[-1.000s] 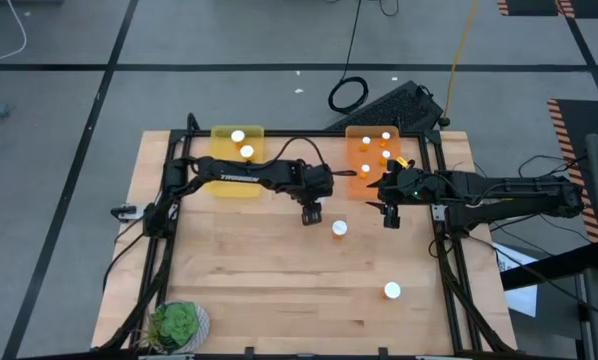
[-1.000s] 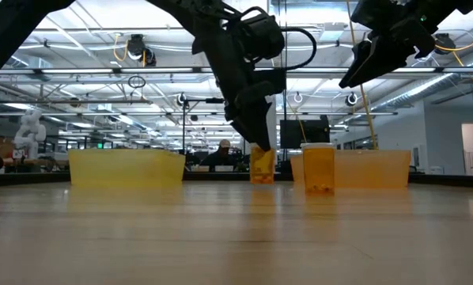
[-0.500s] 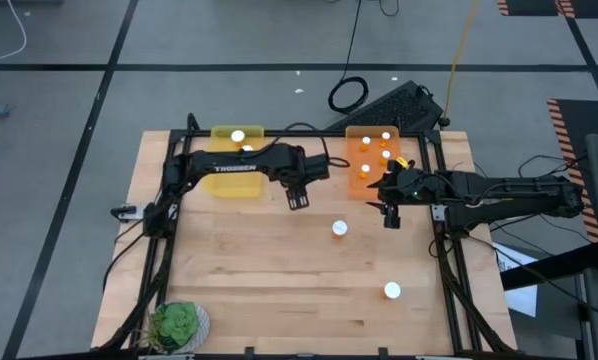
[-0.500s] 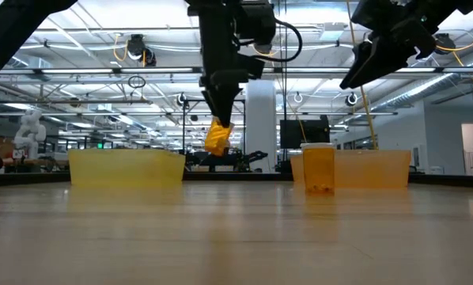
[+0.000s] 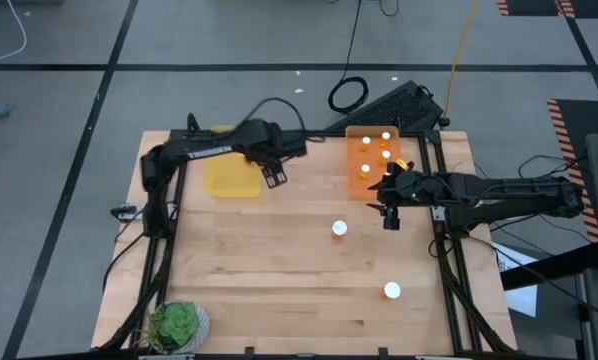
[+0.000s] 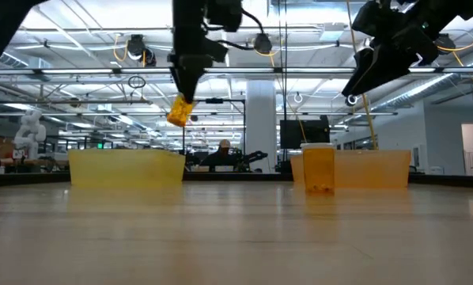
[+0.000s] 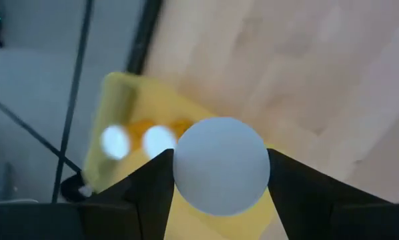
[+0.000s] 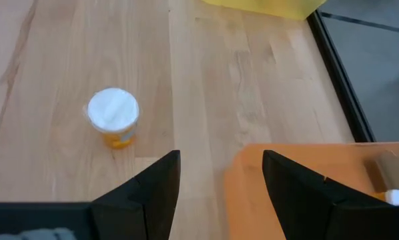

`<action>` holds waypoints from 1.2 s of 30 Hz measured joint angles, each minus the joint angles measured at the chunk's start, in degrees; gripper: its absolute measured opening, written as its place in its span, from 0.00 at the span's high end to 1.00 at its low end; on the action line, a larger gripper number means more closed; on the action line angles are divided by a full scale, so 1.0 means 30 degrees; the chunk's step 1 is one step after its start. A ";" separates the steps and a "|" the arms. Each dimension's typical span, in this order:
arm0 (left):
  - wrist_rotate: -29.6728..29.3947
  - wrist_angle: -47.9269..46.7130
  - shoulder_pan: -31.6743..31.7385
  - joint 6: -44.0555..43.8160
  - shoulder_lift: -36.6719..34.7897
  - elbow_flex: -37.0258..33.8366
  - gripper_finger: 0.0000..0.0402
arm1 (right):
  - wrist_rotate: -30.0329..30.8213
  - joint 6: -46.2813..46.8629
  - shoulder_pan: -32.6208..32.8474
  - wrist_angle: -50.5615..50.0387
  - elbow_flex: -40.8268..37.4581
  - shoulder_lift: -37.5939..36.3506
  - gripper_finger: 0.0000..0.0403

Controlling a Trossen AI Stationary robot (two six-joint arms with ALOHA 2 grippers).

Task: Pick and place medicine bottles into bin by pill shape (circle, oval)
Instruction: Put the large orange pill bottle into the yellow bin

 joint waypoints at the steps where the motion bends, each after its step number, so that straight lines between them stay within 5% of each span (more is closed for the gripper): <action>1: -0.0200 0.0090 0.0216 -0.0061 -0.0465 -0.0365 0.44 | -0.0001 0.0000 0.0004 0.0218 -0.0137 0.0007 0.48; 16: -0.0174 0.6813 0.4836 -0.2060 -0.8376 -1.1628 0.44 | -0.0016 -0.0032 0.0004 0.1875 -0.0813 -0.0007 0.48; 24: 0.1133 1.1308 0.6224 -0.2958 -0.8670 -1.5595 0.44 | -0.0016 -0.0066 0.0001 0.2696 -0.0813 -0.0007 0.48; 36: 0.1194 1.4509 0.7066 -0.4766 -0.8666 -1.8326 0.44 | -0.0016 -0.0073 0.0003 0.2926 -0.0813 -0.0007 0.48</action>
